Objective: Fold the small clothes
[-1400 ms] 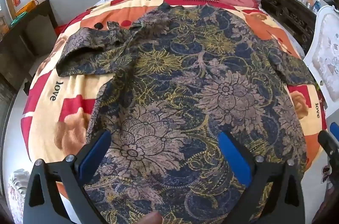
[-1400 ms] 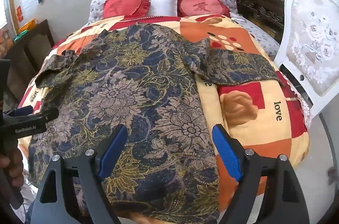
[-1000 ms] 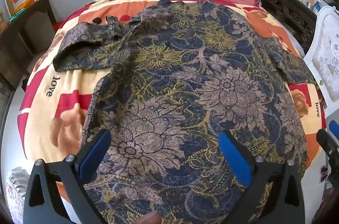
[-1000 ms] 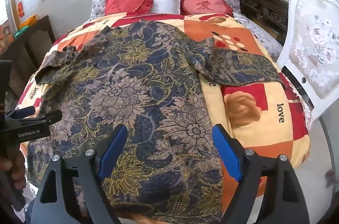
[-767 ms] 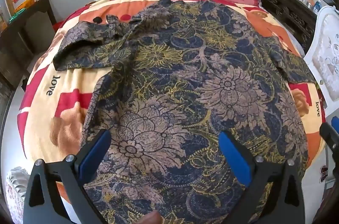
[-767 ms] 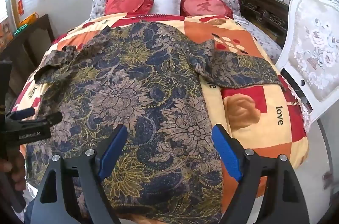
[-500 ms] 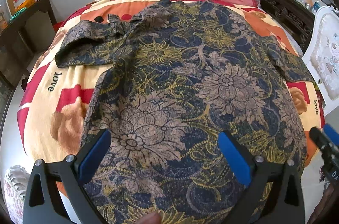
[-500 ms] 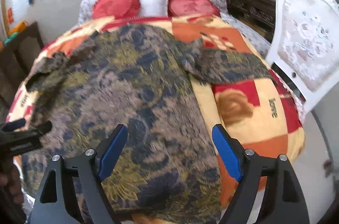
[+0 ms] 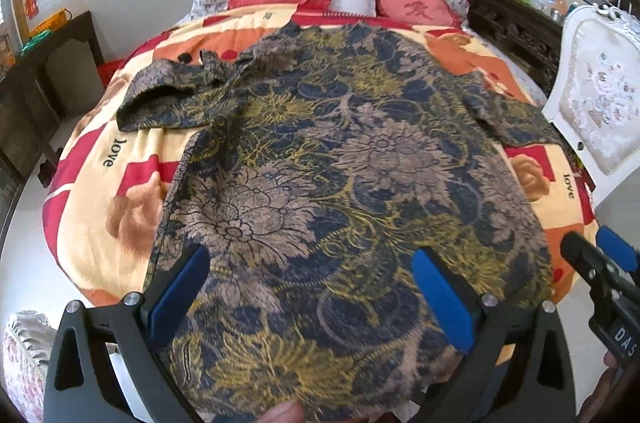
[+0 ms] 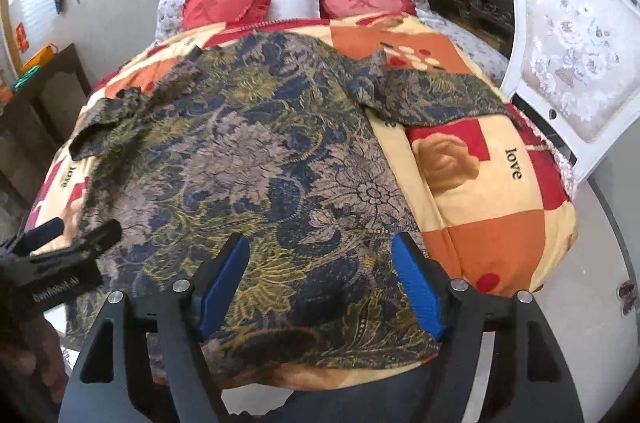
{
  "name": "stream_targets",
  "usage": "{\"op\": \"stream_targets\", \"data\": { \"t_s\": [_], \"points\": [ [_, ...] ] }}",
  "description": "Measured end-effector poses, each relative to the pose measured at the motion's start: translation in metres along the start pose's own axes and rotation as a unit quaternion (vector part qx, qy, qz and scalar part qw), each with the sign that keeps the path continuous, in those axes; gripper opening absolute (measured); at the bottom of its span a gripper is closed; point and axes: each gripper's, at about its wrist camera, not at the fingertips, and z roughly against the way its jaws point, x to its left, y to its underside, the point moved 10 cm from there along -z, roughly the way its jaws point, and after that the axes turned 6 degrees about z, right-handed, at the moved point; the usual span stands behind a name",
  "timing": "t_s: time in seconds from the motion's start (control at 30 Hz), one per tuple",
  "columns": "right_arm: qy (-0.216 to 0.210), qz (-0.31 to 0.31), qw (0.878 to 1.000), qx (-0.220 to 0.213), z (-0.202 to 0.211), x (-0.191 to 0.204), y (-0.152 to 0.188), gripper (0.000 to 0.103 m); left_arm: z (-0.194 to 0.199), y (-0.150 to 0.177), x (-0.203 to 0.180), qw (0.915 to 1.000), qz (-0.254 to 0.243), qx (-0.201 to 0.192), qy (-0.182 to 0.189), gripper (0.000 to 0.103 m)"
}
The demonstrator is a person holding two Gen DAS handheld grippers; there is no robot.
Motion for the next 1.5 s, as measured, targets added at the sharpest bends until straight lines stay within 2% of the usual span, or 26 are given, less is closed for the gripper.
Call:
{"op": "stream_targets", "data": {
  "t_s": [0.27, 0.53, 0.63, 0.7, 0.9, 0.97, 1.03, 1.2, 1.33, 1.5],
  "points": [
    [0.036, 0.005, 0.999, -0.031, 0.041, -0.001, 0.001, 0.085, 0.06, 0.019, -0.015, 0.9964, -0.012, -0.071, 0.044, 0.103],
    [0.066, 0.017, 0.994, -0.085, 0.085, -0.005, 0.002, 0.085, 0.095, 0.041, -0.024, 0.9897, -0.013, -0.083, 0.116, 0.103],
    [0.054, 0.012, 0.996, -0.075, 0.079, -0.003, 0.004, 0.085, 0.09, 0.049, -0.028, 0.9859, -0.005, -0.053, 0.158, 0.103],
    [0.052, 0.012, 0.996, -0.073, 0.076, -0.002, 0.005, 0.085, 0.086, 0.056, -0.029, 0.9841, -0.002, -0.038, 0.173, 0.103],
    [0.048, 0.011, 0.996, -0.074, 0.077, -0.001, 0.015, 0.085, 0.087, 0.073, -0.033, 0.9753, 0.005, -0.017, 0.22, 0.103],
    [0.049, 0.011, 0.996, -0.071, 0.076, -0.002, 0.015, 0.085, 0.087, 0.078, -0.04, 0.9731, -0.006, -0.006, 0.23, 0.103],
    [0.048, 0.008, 0.996, -0.07, 0.075, -0.003, 0.015, 0.085, 0.089, 0.087, -0.053, 0.9667, -0.031, 0.013, 0.254, 0.103],
    [0.048, 0.012, 0.996, -0.07, 0.075, -0.005, 0.015, 0.085, 0.101, 0.094, -0.069, 0.9644, -0.075, -0.003, 0.253, 0.103],
    [0.047, 0.013, 0.996, -0.07, 0.074, -0.003, 0.016, 0.085, 0.101, 0.096, -0.07, 0.9609, -0.072, 0.002, 0.267, 0.103],
    [0.047, 0.012, 0.996, -0.069, 0.073, -0.003, 0.017, 0.085, 0.096, 0.093, -0.063, 0.9624, -0.052, 0.009, 0.266, 0.103]
  ]
}}
